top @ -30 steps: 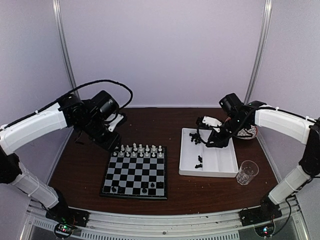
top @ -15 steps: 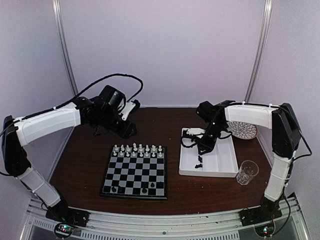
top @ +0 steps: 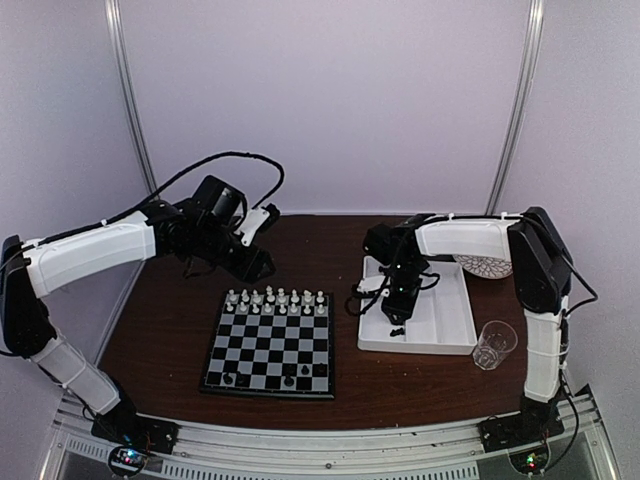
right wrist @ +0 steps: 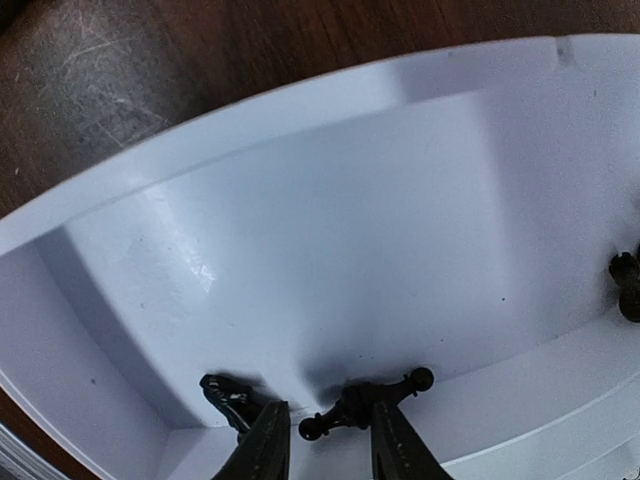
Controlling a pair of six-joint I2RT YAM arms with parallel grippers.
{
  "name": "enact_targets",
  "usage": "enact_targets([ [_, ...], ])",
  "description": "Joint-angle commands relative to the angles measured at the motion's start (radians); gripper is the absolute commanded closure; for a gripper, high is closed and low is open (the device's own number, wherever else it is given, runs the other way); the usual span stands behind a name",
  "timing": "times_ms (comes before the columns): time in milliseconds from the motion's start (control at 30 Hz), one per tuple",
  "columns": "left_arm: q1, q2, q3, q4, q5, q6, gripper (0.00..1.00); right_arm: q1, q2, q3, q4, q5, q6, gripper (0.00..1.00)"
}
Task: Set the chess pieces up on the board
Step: Adjust the chess pile in the storage box.
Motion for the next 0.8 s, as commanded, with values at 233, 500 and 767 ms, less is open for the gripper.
enact_targets([
  [233, 0.006, -0.035, 0.0, 0.041, 0.025, 0.0, 0.52, 0.031, 0.001, 0.001, -0.025, 0.168, 0.07, 0.65],
  [500, 0.006, -0.027, 0.001, 0.041, 0.029, -0.001, 0.52, 0.058, 0.026, -0.029, -0.04, 0.186, 0.057, 0.59],
  [767, 0.006, -0.031, 0.0, 0.04, 0.023, 0.001, 0.52, 0.074, 0.031, 0.021, -0.099, -0.075, 0.063, 0.66],
])
